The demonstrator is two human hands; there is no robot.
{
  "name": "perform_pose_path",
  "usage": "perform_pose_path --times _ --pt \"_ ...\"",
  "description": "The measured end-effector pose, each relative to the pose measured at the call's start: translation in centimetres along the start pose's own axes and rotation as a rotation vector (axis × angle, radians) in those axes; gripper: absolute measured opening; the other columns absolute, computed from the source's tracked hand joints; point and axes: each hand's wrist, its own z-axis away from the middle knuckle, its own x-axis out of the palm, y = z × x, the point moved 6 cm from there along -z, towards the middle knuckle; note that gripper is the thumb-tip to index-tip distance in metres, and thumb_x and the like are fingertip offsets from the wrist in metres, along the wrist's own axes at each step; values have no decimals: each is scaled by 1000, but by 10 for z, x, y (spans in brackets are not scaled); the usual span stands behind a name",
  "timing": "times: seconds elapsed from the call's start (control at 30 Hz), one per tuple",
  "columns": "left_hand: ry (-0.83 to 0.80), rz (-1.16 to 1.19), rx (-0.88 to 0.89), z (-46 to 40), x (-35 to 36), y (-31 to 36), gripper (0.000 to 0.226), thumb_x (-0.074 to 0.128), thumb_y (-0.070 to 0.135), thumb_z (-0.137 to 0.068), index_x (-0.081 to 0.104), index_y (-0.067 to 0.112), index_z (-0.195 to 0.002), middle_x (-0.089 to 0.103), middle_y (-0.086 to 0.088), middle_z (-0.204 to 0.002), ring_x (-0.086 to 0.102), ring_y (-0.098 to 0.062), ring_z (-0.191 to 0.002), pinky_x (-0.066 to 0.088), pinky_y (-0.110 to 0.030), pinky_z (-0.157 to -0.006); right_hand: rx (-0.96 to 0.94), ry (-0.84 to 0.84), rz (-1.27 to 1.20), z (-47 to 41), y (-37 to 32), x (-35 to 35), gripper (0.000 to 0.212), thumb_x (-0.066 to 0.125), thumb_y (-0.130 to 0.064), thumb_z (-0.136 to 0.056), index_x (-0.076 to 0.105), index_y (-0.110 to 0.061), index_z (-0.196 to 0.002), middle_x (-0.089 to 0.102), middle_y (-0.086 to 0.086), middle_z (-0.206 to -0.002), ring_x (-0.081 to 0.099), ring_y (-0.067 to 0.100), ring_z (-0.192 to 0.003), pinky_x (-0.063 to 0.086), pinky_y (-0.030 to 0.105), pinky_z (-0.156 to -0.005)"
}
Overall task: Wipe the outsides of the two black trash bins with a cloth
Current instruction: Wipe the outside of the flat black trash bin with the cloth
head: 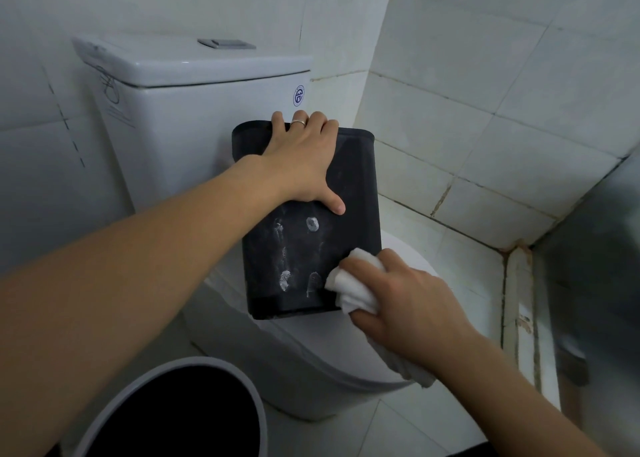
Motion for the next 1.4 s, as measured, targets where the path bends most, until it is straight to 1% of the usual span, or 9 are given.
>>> perform_pose_path --times 0.2,0.4,0.57,0.73,0.87,1.03,1.2,1.3,1.4 --pt "9 12 -40 2 3 -8 121 70 86 -47 36 11 -136 39 -7 -139 35 -32 -129 19 -56 -110 67 89 -29 -6 15 -4 40 49 -52 -84 45 -44 -123 44 -9 -87 41 13 -59 32 23 -51" --pt "-37 120 8 1 -8 -15 118 63 87 -59 31 17 -148 39 -4 -146 32 -29 -137 22 -54 -112 41 127 -45 -2 9 -2 43 42 -54 -79 54 -38 -117 36 -14 -82 32 9 -55 9 9 -51" --pt "-134 306 -19 0 -27 -43 102 79 62 -68 37 20 -150 48 -3 -146 44 -25 -134 37 -38 -108 43 132 -35 0 6 -2 43 42 -54 -78 56 -38 -115 33 -15 -83 29 9 -53 5 9 -50" --pt "-266 341 -76 8 -24 -76 67 92 48 -56 62 28 -113 68 6 -107 63 -15 -94 52 -34 -84 40 152 -54 1 6 -1 45 41 -56 -79 58 -36 -116 41 -13 -83 31 6 -57 5 7 -53" --pt "-235 274 -50 8 -17 -65 87 93 53 -45 54 24 -117 59 4 -110 58 -21 -100 51 -42 -89 80 170 -69 -1 7 -2 47 38 -57 -79 55 -38 -119 37 -14 -83 31 7 -55 6 8 -51" --pt "-223 171 -61 10 -10 -60 106 90 61 -44 43 23 -131 50 -2 -120 47 -28 -117 46 -48 -96 102 111 -155 0 10 -4 54 50 -55 -86 30 -41 -134 54 -9 -110 52 12 -74 30 14 -59" --pt "-216 132 -61 13 -12 -57 105 89 59 -51 40 20 -135 47 -6 -127 43 -30 -124 41 -47 -98 0 109 -148 -1 -20 -5 59 51 -54 -76 39 -33 -130 57 -7 -103 57 15 -65 44 25 -50" --pt "-216 146 -61 14 -11 -58 104 89 58 -53 39 21 -136 46 -6 -127 41 -30 -125 38 -47 -99 -18 82 -84 -3 -30 2 58 48 -56 -78 39 -32 -130 55 -5 -100 57 19 -65 45 30 -49" --pt "-212 153 -72 17 -10 -59 102 88 59 -54 40 21 -135 45 -6 -126 41 -30 -125 36 -49 -101 114 91 -93 -7 -13 -5 53 51 -56 -86 35 -36 -132 52 -8 -111 49 16 -73 33 22 -57"
